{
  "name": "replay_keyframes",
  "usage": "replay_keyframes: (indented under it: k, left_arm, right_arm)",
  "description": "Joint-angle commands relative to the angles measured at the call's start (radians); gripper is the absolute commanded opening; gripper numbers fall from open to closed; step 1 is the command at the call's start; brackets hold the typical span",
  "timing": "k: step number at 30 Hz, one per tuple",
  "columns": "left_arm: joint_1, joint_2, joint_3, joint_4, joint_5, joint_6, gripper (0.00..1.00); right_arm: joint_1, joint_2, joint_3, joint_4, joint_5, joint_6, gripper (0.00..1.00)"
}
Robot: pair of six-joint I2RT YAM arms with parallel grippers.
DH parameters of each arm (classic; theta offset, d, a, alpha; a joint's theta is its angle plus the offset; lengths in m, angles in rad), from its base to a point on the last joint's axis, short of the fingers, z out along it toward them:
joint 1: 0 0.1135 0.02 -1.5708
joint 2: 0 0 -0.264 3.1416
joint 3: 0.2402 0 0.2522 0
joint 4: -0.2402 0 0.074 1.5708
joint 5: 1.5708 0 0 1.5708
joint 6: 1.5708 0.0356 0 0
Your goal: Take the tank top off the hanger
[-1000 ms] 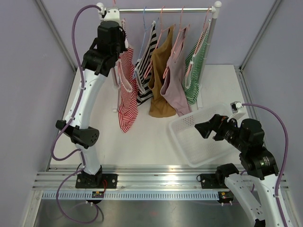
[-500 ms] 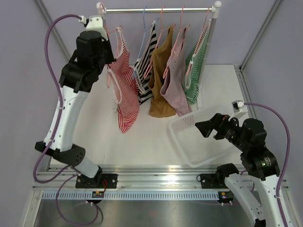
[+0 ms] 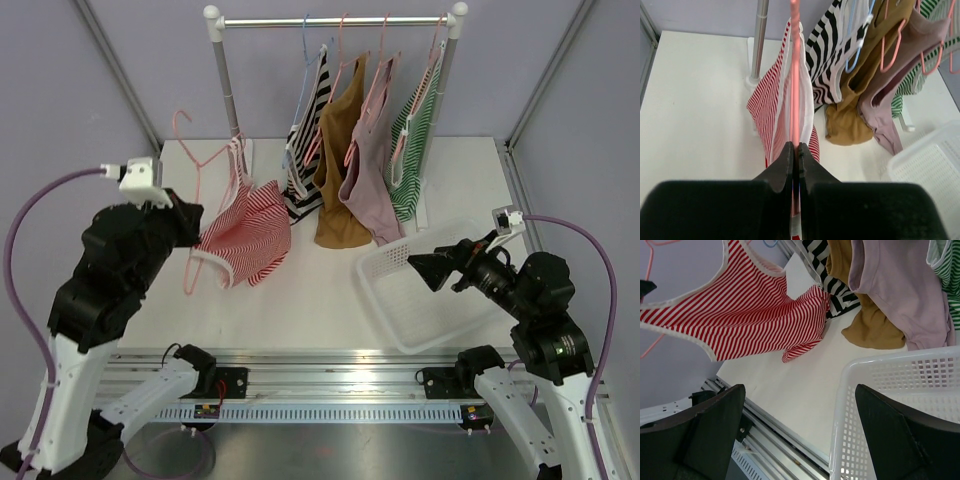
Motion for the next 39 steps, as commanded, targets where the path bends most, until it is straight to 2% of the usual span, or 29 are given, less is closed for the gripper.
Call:
replay_keyframes:
  k: [1,6,10,13,14,17,20,22,28,29,36,39]
  left_arm:
    - [-0.004,-0.127,-0.095,0.057,0.062,0.003,0.00]
    - [-0.004,-0.319,-0.223,-0.005,0.160,0.027,0.00]
    - [-0.004,-0.411,-0.274,-0.037,0.319,0.044,0.00]
    - [-0.004,-0.439,-0.297,-0.054,0.375,0.058,0.00]
    - [-0.004,-0.445,-0.310,-0.043,0.395,0.063,0.00]
    - [-0.002,-0.462,-0.352,-0.010,0.471,0.050,0.00]
    - [-0.002,-0.479,-0.389,0.024,0.545,0.034,0.00]
    - [-0.002,-0.482,-0.397,0.026,0.591,0.030,0.00]
    - [-0.002,-0.493,-0.423,0.040,0.708,0.030,0.00]
    - [-0.002,-0.497,-0.428,0.046,0.714,0.020,0.00]
    - [-0.002,-0.496,-0.466,0.122,0.734,-0.039,0.00]
    - [-0.002,-0.506,-0.466,0.142,0.722,-0.055,0.00]
  right_arm:
    - [0.005,-0.003,0.021,0.077,-0.032,0.000,0.99]
    - [0.005,-0.009,-0.001,0.129,-0.071,0.012,1.00]
    - [0.005,0.005,-0.067,0.253,-0.143,0.094,1.00]
    - [0.007,0.046,-0.147,0.428,-0.243,0.185,0.99]
    - [0.005,0.063,-0.185,0.536,-0.286,0.211,0.99]
    - [0.005,0.173,-0.209,0.703,-0.356,0.302,0.99]
    - [0.013,0.328,-0.180,0.772,-0.404,0.343,0.99]
    - [0.030,0.363,-0.170,0.809,-0.409,0.349,0.99]
    - [0.188,0.474,-0.107,0.815,-0.288,0.242,0.97]
    - [0.252,0.507,-0.086,0.797,-0.263,0.219,0.96]
    - [0.523,0.655,0.031,0.713,0.101,0.030,0.85]
    - [0.582,0.702,0.083,0.688,0.233,-0.025,0.79]
